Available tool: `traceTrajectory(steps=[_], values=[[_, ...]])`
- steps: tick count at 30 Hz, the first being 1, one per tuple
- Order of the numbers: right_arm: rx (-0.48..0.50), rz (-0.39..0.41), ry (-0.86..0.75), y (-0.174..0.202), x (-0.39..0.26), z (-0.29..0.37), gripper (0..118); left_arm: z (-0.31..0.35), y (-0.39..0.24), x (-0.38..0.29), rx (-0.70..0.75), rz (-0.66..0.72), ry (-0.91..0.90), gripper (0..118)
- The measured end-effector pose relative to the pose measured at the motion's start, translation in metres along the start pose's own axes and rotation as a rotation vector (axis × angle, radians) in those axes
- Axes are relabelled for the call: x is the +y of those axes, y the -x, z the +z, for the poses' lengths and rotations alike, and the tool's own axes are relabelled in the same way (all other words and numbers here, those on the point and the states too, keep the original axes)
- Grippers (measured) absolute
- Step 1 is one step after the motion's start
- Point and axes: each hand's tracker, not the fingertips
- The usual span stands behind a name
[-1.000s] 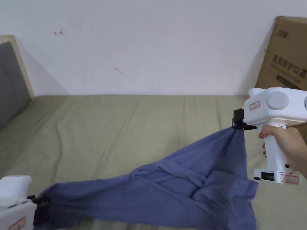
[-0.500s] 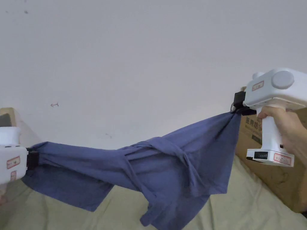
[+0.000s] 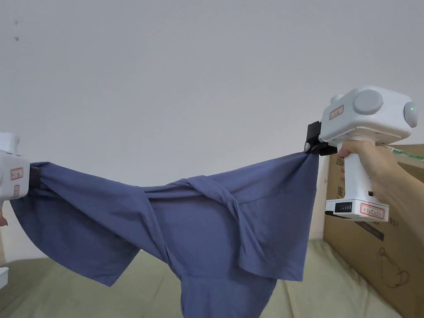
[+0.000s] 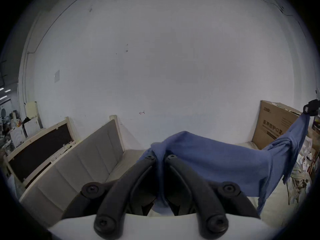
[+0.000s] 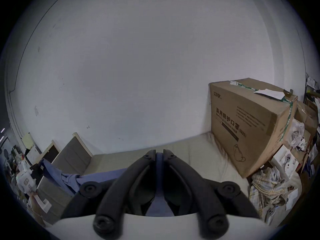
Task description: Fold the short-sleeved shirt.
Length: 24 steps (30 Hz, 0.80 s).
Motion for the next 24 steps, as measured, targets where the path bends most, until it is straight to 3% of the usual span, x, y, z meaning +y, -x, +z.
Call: traceTrajectory(steps=[7, 11, 16, 24], values=[[0.027, 0.007, 0.008, 0.003, -0.025, -0.042, 9, -0.031, 0.004, -0.034, 0.008, 0.021, 0.004, 5], [0.028, 0.005, 0.106, -0.010, -0.074, -0.062, 9, -0.028, 0.009, -0.087, -0.024, -0.012, 0.056, 5], [0.028, 0.032, 0.261, -0.035, -0.174, -0.068, 9, 0.001, 0.020, -0.180, -0.053, -0.008, 0.193, 5], [-0.022, 0.014, 0.543, -0.101, -0.366, -0.027, 9, 0.110, 0.027, -0.347, -0.113, -0.118, 0.464, 5]])
